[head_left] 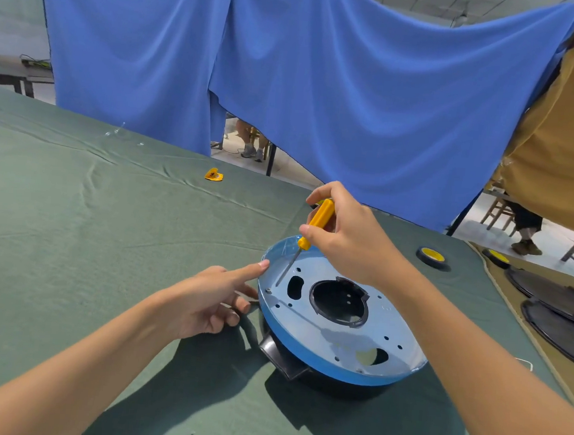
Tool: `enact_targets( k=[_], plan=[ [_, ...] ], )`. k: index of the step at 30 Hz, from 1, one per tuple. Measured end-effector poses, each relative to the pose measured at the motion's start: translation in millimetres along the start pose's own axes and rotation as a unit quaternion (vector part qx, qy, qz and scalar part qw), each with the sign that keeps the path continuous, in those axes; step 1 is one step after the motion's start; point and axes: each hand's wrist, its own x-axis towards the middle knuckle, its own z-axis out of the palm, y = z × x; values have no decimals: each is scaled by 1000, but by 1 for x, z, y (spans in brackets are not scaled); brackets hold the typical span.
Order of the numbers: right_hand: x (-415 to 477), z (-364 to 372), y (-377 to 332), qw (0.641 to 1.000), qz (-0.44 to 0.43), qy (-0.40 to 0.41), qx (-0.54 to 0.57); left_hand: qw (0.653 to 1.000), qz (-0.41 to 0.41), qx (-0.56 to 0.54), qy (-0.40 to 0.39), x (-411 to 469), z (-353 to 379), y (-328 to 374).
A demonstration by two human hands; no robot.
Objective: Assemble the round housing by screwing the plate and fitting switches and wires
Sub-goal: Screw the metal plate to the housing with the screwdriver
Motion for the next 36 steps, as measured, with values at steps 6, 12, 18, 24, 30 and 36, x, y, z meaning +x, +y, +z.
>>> enact_targets(
  k=[6, 12, 18, 24, 30, 36],
  plan=[
    [4, 7, -5, 999, -10, -22, -22, 999, 15, -31, 8, -2, 1, 1],
    [4, 12, -5, 998, -13, -38, -40, 999, 25, -30, 14, -3, 3, 0],
    [6, 10, -7, 996, -29, -60, -59, 999, 28, -28, 22, -2, 4, 0],
    [14, 6, -13, 988, -40, -56, -140, 999, 35, -25, 22, -2, 4, -1],
    [25, 7, -29, 957, -8, -116, -265, 999, 39, -20, 23, -3, 5, -1],
    [35, 3, -54, 929, -34, -205, -308, 999, 41, -20, 25, -3, 4, -1]
  ],
)
